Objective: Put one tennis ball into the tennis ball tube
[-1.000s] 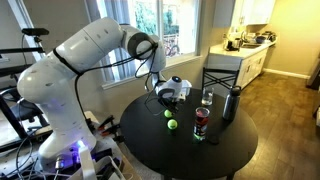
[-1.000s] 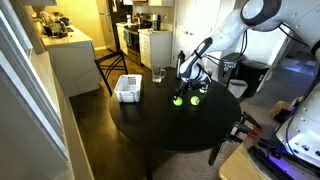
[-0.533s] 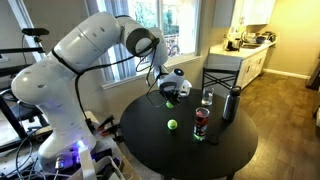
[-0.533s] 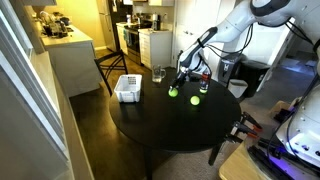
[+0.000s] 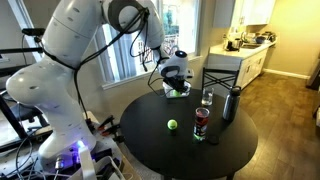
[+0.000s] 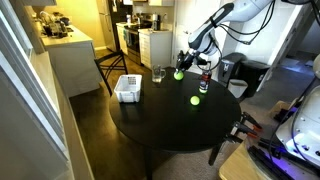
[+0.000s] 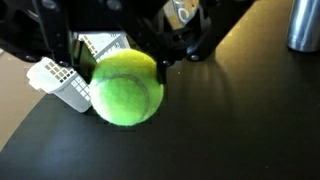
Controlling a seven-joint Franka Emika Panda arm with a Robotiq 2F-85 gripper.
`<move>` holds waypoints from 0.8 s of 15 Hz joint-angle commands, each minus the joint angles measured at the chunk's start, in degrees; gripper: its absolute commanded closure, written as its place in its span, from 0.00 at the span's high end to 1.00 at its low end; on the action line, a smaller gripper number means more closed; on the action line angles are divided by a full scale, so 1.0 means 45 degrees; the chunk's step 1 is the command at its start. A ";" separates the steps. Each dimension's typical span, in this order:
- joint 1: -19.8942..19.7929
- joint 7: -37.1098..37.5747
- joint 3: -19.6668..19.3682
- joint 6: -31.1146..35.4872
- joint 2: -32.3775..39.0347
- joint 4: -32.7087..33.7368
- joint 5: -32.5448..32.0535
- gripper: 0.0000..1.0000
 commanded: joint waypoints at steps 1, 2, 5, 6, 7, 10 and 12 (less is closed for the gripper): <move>-0.0077 0.0066 -0.0530 0.0372 -0.2408 -0.1937 0.0207 0.36; -0.0006 0.0048 -0.0732 0.0380 -0.2823 -0.2170 0.0237 0.36; 0.0345 0.0150 -0.1726 0.0488 -0.4032 -0.2915 0.0197 0.36; 0.0538 0.0232 -0.2137 0.0515 -0.4369 -0.3139 0.0124 0.36; 0.0723 0.0304 -0.2645 0.0570 -0.4594 -0.3339 0.0026 0.36; 0.1307 0.0446 -0.3961 0.0729 -0.4964 -0.3767 -0.0171 0.36; 0.1602 0.0559 -0.4786 0.0778 -0.5022 -0.3970 -0.0352 0.36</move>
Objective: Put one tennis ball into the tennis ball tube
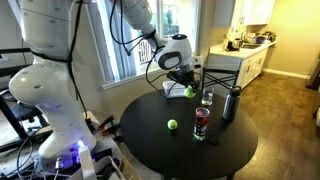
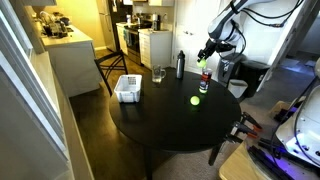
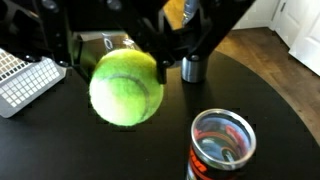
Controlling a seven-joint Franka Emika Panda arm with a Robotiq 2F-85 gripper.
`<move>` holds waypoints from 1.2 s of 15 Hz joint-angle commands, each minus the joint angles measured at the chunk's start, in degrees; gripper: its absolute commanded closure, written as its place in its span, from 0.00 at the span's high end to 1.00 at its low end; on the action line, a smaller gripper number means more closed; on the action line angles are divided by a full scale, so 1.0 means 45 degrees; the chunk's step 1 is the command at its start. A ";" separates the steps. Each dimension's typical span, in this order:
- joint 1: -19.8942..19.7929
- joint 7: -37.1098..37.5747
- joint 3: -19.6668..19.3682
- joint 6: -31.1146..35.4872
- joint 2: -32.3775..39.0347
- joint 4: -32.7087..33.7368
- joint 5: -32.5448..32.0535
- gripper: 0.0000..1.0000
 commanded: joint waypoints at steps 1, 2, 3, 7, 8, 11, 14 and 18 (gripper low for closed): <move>0.0662 0.0592 -0.1417 0.0497 -0.0528 -0.0874 -0.0424 0.36; 0.0752 0.0620 -0.1734 0.0531 -0.0521 -0.0943 -0.0480 0.36; 0.0787 0.0620 -0.2020 0.0547 -0.0551 -0.1015 -0.0516 0.36; 0.0431 0.0017 -0.2438 0.1028 -0.0420 -0.1121 0.0072 0.36; 0.0289 -0.0124 -0.2345 0.1219 -0.0345 -0.1103 0.0289 0.36; -0.0345 -0.0599 -0.1524 0.1958 0.0016 -0.0910 0.1079 0.36; -0.1015 -0.0825 -0.0474 0.2766 0.0533 -0.0681 0.1729 0.36; -0.1281 -0.0525 -0.0163 0.3443 0.1278 -0.0617 0.1399 0.36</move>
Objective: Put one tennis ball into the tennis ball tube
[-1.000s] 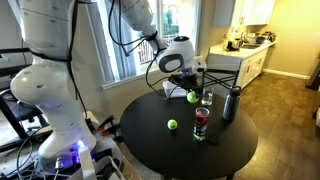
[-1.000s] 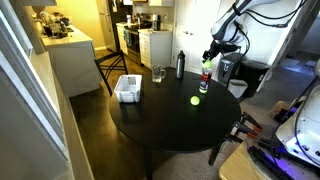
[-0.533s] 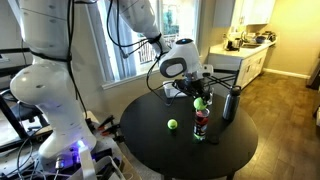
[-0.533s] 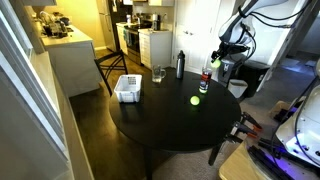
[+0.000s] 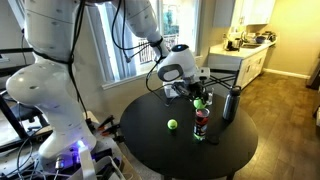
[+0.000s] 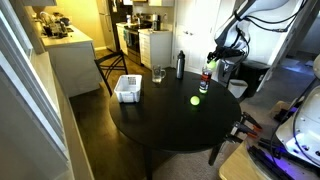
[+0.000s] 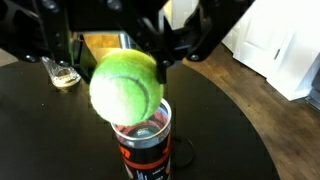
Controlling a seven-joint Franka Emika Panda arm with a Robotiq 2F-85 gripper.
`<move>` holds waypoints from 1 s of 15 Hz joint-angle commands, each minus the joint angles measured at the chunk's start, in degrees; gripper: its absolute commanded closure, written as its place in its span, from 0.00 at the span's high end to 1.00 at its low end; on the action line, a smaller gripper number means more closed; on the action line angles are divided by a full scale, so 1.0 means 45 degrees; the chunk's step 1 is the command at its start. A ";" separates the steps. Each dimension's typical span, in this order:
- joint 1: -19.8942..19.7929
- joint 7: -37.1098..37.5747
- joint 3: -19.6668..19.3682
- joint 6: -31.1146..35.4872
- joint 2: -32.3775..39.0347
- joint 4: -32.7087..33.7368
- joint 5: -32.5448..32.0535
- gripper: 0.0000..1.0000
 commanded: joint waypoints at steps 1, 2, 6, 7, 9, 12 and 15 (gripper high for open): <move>-0.0261 -0.0223 0.0067 0.0738 0.0668 0.0068 -0.0042 0.36; -0.0240 -0.0213 -0.0044 0.0861 0.0793 0.0067 -0.0086 0.36; -0.0527 -0.0302 -0.0037 0.1460 0.1139 0.0117 -0.0164 0.36; -0.0688 -0.0313 0.0109 0.1611 0.1166 0.0138 -0.0170 0.36; -0.1060 -0.0335 0.0499 0.1920 0.1318 0.0217 -0.0229 0.36; -0.1866 -0.0222 0.1468 0.2429 0.1655 0.0451 -0.0328 0.36; -0.2425 -0.0165 0.2265 0.2845 0.2074 0.0698 -0.0523 0.36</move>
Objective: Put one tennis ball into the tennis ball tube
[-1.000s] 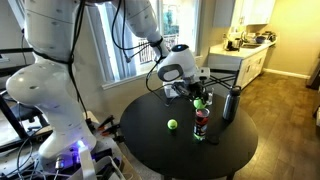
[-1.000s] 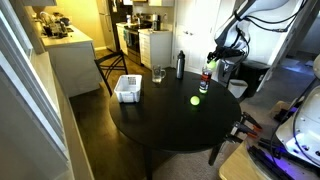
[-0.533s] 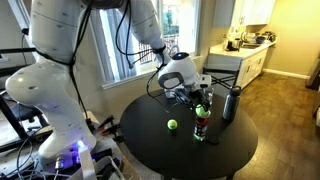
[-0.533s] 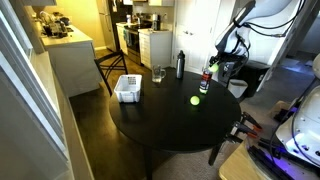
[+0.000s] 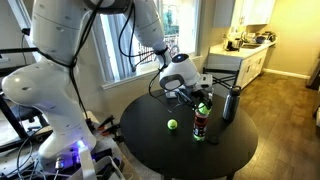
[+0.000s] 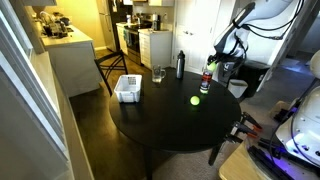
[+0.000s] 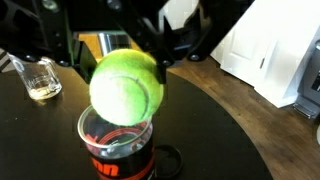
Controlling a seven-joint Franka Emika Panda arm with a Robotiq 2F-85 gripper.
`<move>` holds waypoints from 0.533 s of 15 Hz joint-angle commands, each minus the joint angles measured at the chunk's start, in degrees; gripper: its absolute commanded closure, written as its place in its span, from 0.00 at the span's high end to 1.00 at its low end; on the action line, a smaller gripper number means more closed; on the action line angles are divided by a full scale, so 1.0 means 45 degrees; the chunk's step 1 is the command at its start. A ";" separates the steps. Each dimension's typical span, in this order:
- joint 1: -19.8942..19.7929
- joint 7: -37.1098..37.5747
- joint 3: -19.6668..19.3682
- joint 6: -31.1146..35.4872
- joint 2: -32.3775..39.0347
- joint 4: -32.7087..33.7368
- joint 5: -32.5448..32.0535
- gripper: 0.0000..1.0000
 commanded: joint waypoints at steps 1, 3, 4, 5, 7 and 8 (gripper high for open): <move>-0.0861 -0.0162 0.1001 0.0684 0.0607 0.0315 -0.0381 0.36; -0.0890 -0.0141 0.1104 0.0691 0.0853 0.0370 -0.0438 0.36; -0.0950 -0.0130 0.1186 0.0567 0.0940 0.0385 -0.0439 0.36; -0.1029 -0.0116 0.1280 0.0457 0.1023 0.0406 -0.0435 0.36; -0.1027 -0.0132 0.1290 0.0412 0.1153 0.0423 -0.0423 0.36; -0.0900 -0.0083 0.1163 0.0372 0.1157 0.0435 -0.0339 0.86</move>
